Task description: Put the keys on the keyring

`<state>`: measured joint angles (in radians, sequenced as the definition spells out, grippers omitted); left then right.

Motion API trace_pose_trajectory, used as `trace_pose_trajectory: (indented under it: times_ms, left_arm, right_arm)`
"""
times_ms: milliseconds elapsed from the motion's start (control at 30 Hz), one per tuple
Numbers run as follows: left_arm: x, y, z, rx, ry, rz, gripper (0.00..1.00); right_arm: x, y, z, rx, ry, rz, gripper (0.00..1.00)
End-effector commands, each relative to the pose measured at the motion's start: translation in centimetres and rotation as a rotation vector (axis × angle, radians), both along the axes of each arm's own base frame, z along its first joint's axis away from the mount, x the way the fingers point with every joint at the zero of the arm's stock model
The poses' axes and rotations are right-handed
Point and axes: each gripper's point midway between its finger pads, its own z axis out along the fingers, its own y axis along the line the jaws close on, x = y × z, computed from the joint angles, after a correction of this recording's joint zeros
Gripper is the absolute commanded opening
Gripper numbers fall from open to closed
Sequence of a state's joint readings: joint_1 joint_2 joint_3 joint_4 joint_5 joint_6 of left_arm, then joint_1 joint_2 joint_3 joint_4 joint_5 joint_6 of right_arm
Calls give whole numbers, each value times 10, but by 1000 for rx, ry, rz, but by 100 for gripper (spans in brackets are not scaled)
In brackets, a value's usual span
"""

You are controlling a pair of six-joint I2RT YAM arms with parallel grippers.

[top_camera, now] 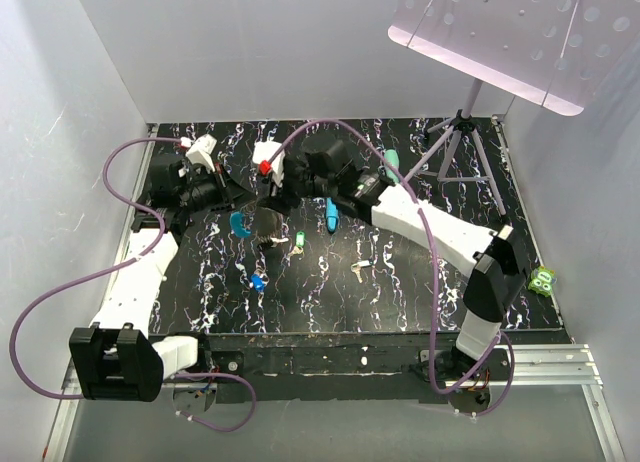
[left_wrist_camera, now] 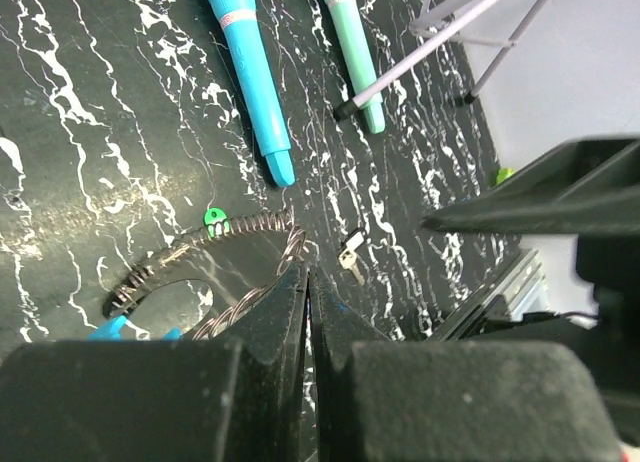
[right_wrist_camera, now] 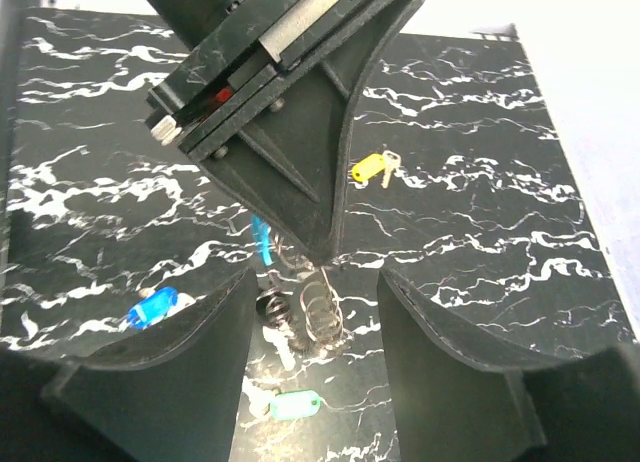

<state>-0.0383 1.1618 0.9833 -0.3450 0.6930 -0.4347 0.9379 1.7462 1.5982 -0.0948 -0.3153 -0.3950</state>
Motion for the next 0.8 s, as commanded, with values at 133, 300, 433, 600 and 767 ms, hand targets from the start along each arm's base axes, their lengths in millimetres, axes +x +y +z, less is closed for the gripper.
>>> trace_pose_trajectory:
  times_ms: [133,300,433,600,767]
  left_arm:
    - [-13,-2,49,144,-365,-181,0]
    - [-29,-7,63,196,-539,-280,0]
    - [-36,-6,75,207,-580,-270,0]
    - [-58,-10,95,192,-625,-304,0]
    - [-81,-16,105,166,-674,-358,0]
  right_arm:
    - [-57,-60,41,-67,226,391,68]
    - [-69,-95,56,-101,279,480,70]
    - [-84,-113,61,-124,257,495,71]
    - [-111,-145,66,-164,258,523,70]
    - [-141,-171,59,-194,286,541,70]
